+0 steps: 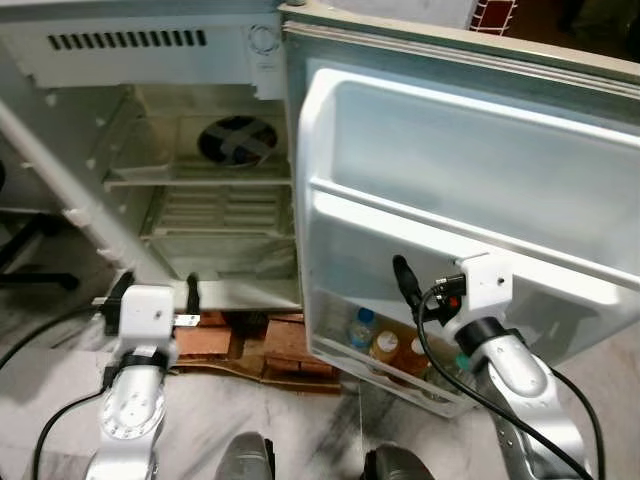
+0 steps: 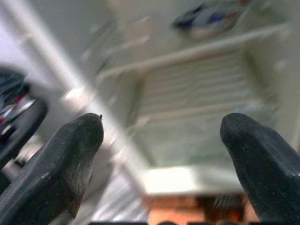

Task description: Restocking fridge

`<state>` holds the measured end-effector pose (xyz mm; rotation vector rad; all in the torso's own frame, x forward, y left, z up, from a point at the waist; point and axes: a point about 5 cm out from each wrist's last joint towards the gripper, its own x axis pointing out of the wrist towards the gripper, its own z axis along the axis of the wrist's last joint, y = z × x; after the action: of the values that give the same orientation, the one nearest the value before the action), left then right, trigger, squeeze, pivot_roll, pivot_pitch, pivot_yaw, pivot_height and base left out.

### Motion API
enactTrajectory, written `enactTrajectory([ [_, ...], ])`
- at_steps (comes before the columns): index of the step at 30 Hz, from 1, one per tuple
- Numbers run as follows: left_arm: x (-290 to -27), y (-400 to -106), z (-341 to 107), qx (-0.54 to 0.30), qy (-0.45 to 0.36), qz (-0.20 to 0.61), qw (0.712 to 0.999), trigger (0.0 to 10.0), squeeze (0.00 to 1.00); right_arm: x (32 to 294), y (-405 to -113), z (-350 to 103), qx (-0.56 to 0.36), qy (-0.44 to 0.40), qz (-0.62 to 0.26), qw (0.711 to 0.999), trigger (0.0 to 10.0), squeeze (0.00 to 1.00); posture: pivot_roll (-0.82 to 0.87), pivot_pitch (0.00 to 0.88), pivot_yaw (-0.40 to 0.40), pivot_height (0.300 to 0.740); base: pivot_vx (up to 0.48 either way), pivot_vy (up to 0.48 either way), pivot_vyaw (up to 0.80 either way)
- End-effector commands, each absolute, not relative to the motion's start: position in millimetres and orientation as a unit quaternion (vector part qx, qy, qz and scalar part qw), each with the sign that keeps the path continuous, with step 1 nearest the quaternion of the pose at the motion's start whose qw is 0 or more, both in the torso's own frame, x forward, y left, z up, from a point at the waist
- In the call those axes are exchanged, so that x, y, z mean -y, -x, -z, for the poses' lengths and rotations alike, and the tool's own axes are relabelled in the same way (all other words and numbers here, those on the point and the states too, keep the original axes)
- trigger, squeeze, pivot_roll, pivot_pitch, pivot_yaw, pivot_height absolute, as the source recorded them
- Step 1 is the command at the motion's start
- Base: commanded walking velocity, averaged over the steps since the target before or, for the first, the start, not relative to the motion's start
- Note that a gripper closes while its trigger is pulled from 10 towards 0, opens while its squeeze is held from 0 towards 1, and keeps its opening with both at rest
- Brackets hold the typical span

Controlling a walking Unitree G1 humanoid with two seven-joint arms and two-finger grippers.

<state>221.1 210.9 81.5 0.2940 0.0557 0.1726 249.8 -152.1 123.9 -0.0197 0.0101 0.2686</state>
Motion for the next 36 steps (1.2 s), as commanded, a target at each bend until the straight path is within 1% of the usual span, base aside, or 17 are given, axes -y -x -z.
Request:
enactTrajectory([
  [1,-211.4,-219.7,-80.8,-0.032,-0.148,-0.082,0.985,10.0,0.0,156.6,-246.9,-114.1,-0.033,-0.004,-0.127,0.991,10.0,0.0,0.02,0.102,0.033,0.719,-0.319,0.0,0.0],
  [9,-210.7,-217.8,-79.3,-0.035,-0.15,-0.079,0.985,10.0,0.0,150.6,-243.1,-109.3,-0.036,-0.016,-0.131,0.991,10.0,0.0,0.02,0.096,0.033,0.719,-0.292,0.0,0.0],
  [11,-210.3,-216.1,-78.4,-0.038,-0.15,-0.077,0.985,10.0,0.0,149.7,-244.1,-111.5,-0.028,-0.008,-0.134,0.991,10.0,0.0,0.02,0.092,0.036,0.719,-0.281,0.0,0.0],
  [14,-209.4,-213.5,-74.6,-0.048,-0.149,-0.074,0.985,10.0,0.0,150.7,-246.4,-115.2,-0.012,-0.021,-0.129,0.991,10.0,0.0,0.02,0.087,0.046,0.719,-0.255,0.0,0.0],
  [16,-210.0,-211.6,-72.4,-0.055,-0.146,-0.076,0.985,10.0,0.0,151.6,-247.9,-115.7,-0.009,-0.019,-0.125,0.992,10.0,0.0,0.02,0.086,0.053,0.724,-0.259,0.0,0.0],
  [17,-210.9,-209.7,-71.5,-0.058,-0.145,-0.075,0.985,10.0,0.0,152.9,-250.4,-116.1,-0.008,-0.021,-0.121,0.992,10.0,0.0,0.02,0.083,0.056,0.734,-0.244,0.0,0.0],
  [20,-211.5,-208.0,-70.8,-0.059,-0.149,-0.061,0.985,10.0,0.0,156.0,-254.7,-118.0,-0.003,-0.015,-0.118,0.993,10.0,0.0,0.02,0.079,0.055,0.74,0.0,0.0,0.0],
  [26,-217.7,-209.7,-72.6,-0.055,-0.146,-0.072,0.985,10.0,0.0,157.2,-259.4,-120.4,0.007,-0.013,-0.109,0.994,10.0,0.0,0.02,0.08,0.056,0.74,0.0,0.0,0.0],
  [29,-211.0,-208.9,-73.2,-0.049,-0.135,-0.04,0.989,10.0,0.0,155.7,-262.3,-121.3,0.014,-0.013,-0.105,0.994,10.0,0.0,0.02,0.079,0.051,0.74,0.0,0.0,0.0],
  [33,-209.3,-209.8,-74.6,-0.045,-0.132,-0.032,0.99,10.0,0.0,154.3,-264.4,-122.1,0.017,-0.011,-0.105,0.994,10.0,0.0,0.02,0.083,0.049,0.74,0.0,0.0,0.0],
  [36,-209.5,-212.8,-75.5,-0.043,-0.133,-0.037,0.99,10.0,0.0,154.5,-268.0,-124.1,0.024,-0.011,-0.101,0.995,10.0,0.0,0.02,0.087,0.052,0.74,0.0,-0.401,0.0],
])
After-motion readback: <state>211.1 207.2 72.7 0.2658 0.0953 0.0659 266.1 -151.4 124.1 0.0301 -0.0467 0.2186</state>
